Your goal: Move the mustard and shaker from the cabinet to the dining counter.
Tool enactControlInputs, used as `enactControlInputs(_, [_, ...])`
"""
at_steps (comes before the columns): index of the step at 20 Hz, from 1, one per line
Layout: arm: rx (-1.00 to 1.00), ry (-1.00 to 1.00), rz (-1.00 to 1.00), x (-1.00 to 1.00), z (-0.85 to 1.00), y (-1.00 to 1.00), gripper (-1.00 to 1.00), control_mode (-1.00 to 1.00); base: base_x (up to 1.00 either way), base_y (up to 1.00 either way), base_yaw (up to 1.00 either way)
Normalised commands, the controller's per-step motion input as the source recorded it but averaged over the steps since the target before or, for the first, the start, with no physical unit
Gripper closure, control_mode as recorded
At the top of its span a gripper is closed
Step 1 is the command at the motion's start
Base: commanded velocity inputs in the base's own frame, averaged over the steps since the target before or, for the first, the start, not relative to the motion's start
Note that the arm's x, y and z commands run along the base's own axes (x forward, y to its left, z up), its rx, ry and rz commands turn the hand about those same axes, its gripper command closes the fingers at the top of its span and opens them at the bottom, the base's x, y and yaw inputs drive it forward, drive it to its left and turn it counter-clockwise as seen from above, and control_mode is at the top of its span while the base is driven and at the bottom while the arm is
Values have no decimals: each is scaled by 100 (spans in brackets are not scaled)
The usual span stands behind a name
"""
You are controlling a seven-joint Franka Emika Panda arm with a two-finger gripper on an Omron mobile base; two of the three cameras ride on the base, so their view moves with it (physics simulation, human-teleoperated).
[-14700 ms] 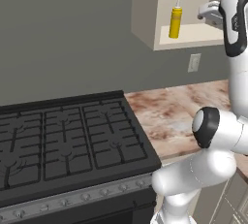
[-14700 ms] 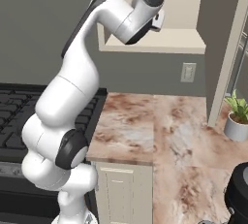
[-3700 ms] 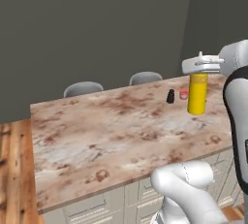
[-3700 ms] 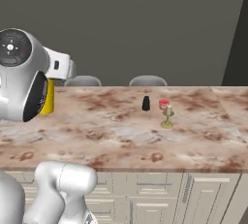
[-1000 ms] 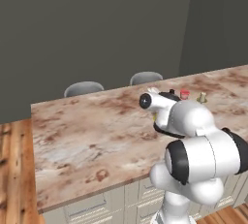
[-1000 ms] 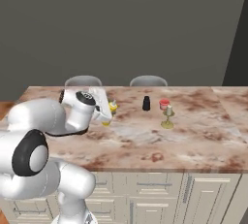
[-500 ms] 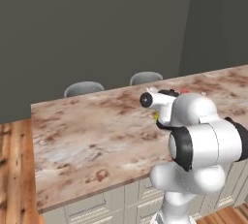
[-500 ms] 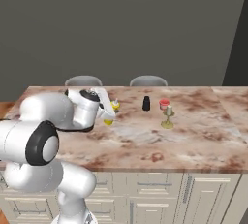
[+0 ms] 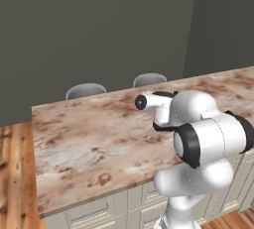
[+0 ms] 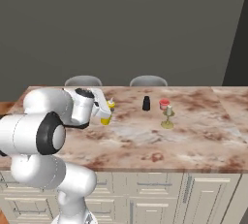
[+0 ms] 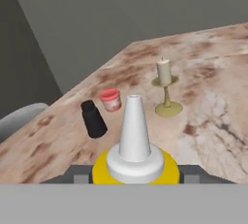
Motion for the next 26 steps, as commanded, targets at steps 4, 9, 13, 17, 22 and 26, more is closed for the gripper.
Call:
enactControlInputs(4, [-5, 0, -3, 5, -29, 28, 100, -100, 0, 0, 0])
enactControlInputs(9, [-7, 0, -3, 0, -37, 23, 100, -100, 0, 0, 0])
enactControlInputs(13, [-9, 0, -3, 0, -47, 21, 100, -100, 0, 0, 0])
enactControlInputs(17, [-8, 0, -2, 0, -50, 19, 100, -100, 0, 0, 0])
enactControlInputs(22, [-7, 0, -1, 2, -50, 13, 100, -100, 0, 0, 0])
enactControlInputs(26, [-6, 0, 0, 8, -58, 6, 100, -100, 0, 0, 0])
